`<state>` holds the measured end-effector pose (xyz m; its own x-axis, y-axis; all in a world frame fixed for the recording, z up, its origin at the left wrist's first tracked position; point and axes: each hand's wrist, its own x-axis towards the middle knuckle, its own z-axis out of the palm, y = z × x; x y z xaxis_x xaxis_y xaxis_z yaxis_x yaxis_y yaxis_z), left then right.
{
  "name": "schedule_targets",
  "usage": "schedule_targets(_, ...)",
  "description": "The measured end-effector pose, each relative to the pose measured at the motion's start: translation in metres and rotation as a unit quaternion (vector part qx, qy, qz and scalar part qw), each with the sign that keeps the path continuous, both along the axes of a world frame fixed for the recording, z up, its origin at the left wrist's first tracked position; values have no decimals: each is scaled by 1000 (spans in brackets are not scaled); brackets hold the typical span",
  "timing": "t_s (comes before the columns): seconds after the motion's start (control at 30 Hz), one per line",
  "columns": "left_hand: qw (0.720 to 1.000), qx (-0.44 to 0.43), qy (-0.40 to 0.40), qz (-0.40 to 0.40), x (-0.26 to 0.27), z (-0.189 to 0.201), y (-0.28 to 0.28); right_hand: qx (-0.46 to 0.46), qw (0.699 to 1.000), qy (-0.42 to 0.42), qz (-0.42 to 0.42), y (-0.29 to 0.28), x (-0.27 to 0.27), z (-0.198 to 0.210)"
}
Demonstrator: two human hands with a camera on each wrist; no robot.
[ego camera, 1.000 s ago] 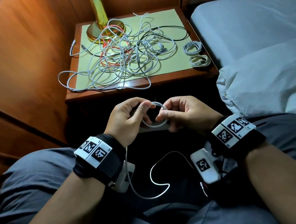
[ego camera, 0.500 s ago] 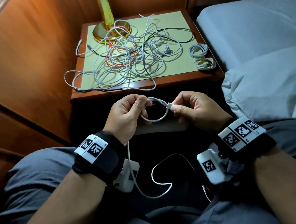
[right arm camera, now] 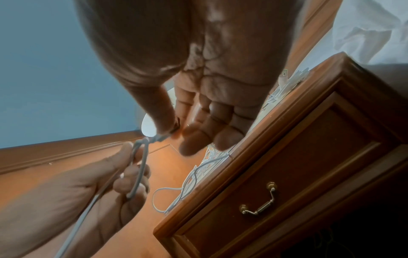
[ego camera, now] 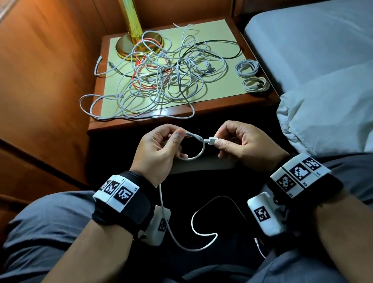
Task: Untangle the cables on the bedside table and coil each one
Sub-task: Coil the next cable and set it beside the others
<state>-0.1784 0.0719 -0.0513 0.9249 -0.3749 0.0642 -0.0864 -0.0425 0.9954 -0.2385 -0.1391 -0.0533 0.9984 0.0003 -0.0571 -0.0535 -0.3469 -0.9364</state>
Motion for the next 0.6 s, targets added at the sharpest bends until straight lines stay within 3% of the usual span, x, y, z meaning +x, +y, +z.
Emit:
schedule_targets(0.2, 998, 46, -29, -15, -6, -3, -1, 19, 996, 52, 71, 4, -2, -5)
schedule_targets(0.43, 994, 80, -73, -33, -7, -3, -2, 120, 987, 57, 91, 8, -1, 4)
schedule_targets(0.6, 989, 99, -100, -41, -7, -4, -2, 175, 974, 113, 92, 8, -1, -1)
